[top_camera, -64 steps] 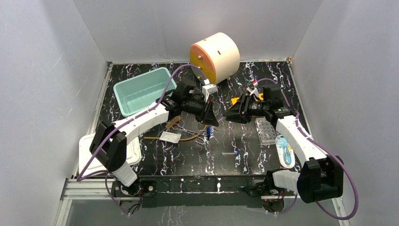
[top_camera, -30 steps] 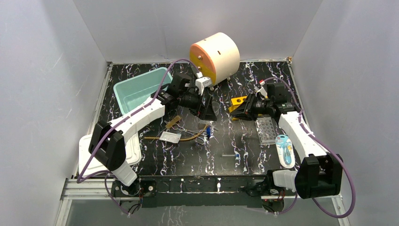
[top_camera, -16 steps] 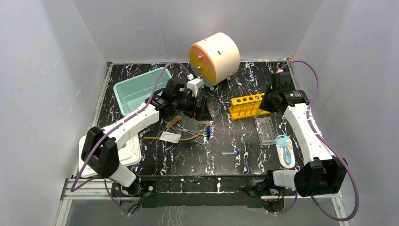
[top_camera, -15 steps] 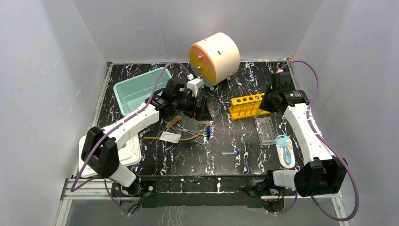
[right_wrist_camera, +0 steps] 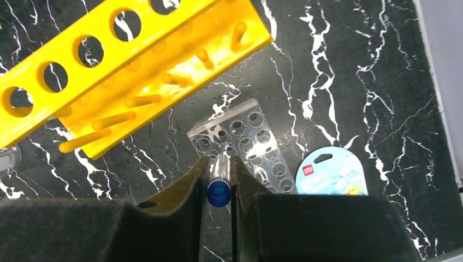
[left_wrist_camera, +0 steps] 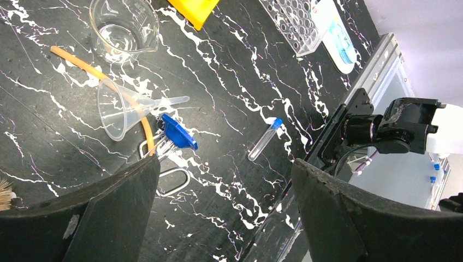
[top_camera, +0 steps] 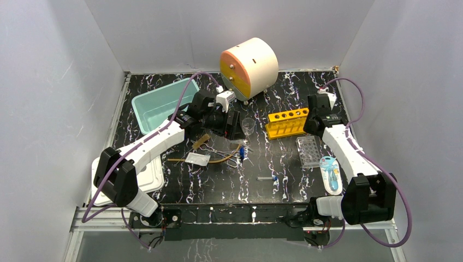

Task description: Organize the chemistry lab equipment

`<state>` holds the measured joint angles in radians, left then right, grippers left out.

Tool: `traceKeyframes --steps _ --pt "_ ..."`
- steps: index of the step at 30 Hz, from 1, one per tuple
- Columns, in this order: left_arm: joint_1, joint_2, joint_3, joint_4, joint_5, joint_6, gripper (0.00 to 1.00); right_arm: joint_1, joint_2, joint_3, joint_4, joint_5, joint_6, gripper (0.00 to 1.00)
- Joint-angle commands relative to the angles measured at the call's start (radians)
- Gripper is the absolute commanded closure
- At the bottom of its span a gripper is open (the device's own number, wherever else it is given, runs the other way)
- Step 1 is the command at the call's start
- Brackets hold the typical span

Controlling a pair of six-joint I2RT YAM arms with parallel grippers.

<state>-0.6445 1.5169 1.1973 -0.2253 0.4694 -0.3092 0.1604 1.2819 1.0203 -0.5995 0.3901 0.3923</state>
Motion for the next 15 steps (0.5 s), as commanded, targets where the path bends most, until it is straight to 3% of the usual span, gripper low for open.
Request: traceKeyframes --steps 1,15 --pt "0.003 -0.029 0.001 -0.005 0.005 0.022 0.11 0.031 -0.024 -0.065 0.172 0.024 -0.001 0.86" --pt "0.003 -0.010 0.004 0.009 0.027 0.017 0.11 0.072 -0.056 -0.194 0.290 0.072 0.019 0.86"
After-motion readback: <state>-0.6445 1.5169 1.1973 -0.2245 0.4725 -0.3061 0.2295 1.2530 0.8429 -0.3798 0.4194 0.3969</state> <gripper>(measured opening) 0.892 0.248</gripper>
